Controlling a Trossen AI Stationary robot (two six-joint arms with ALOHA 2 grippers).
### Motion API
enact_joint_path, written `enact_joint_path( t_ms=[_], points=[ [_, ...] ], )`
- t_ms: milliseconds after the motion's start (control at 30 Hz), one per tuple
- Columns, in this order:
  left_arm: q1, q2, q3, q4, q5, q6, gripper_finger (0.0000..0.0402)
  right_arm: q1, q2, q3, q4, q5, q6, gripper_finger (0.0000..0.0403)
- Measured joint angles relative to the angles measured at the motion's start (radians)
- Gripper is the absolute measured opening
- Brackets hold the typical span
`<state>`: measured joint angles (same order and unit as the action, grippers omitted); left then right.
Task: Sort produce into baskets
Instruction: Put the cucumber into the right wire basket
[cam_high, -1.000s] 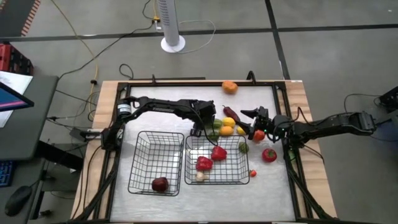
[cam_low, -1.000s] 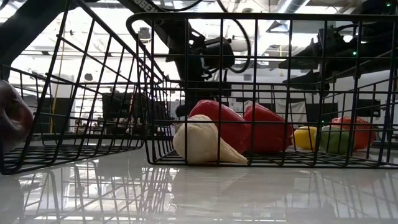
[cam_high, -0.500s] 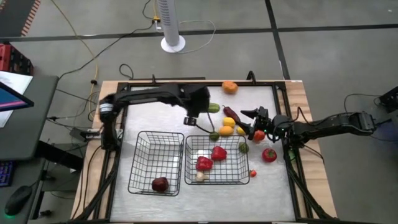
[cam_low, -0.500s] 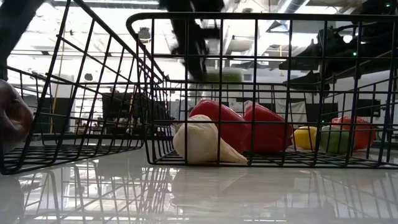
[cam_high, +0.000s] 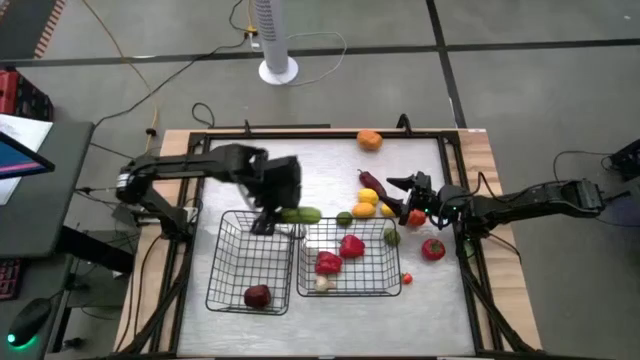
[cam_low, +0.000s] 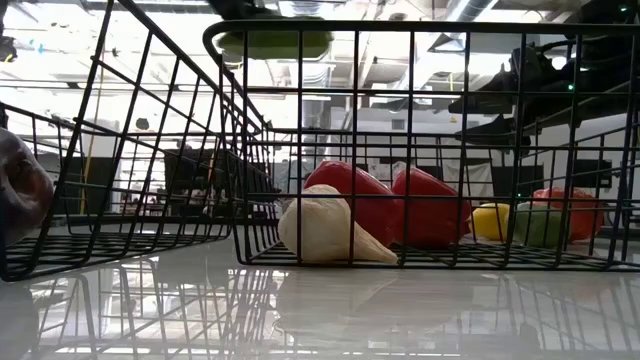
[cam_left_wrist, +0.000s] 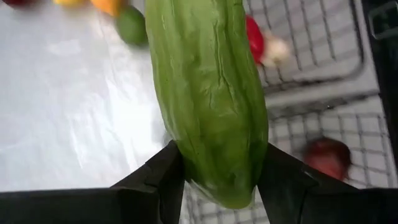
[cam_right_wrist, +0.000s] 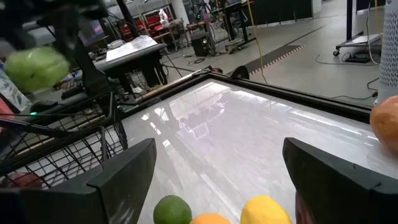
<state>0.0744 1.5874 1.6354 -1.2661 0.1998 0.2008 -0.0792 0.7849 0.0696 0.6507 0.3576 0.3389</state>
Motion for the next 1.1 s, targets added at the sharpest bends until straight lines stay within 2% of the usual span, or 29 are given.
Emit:
enact_joint_path(
  t_ms=[167, 400, 567, 733, 867, 1100],
  points=[
    [-0.033, -0.130, -0.180, 0.060, -0.083, -0.100, 0.0152, 0.000, 0.000, 0.000, 0.005, 0.001, 0.000, 0.0379],
    [-0.037, -0.273, -0.364, 0.134, -0.076, -0.214, 0.0162, 0.000, 0.000, 0.000, 0.011, 0.004, 0.009, 0.0379],
    [-0.037, -0.324, -0.425, 0.188, -0.074, -0.248, 0.0163, 0.000, 0.000, 0.000, 0.012, 0.005, 0.010, 0.0379],
    [-0.042, -0.330, -0.431, 0.265, -0.068, -0.236, 0.0164, 0.000, 0.000, 0.000, 0.012, 0.006, 0.009, 0.0379],
    [-0.057, -0.302, -0.431, 0.422, -0.066, -0.221, 0.0165, 0.000, 0.000, 0.000, 0.012, 0.006, 0.004, 0.0379],
    [-0.105, -0.134, -0.430, 0.634, -0.023, -0.153, 0.0165, 0.000, 0.000, 0.000, 0.007, 0.006, 0.004, 0.0379]
  ],
)
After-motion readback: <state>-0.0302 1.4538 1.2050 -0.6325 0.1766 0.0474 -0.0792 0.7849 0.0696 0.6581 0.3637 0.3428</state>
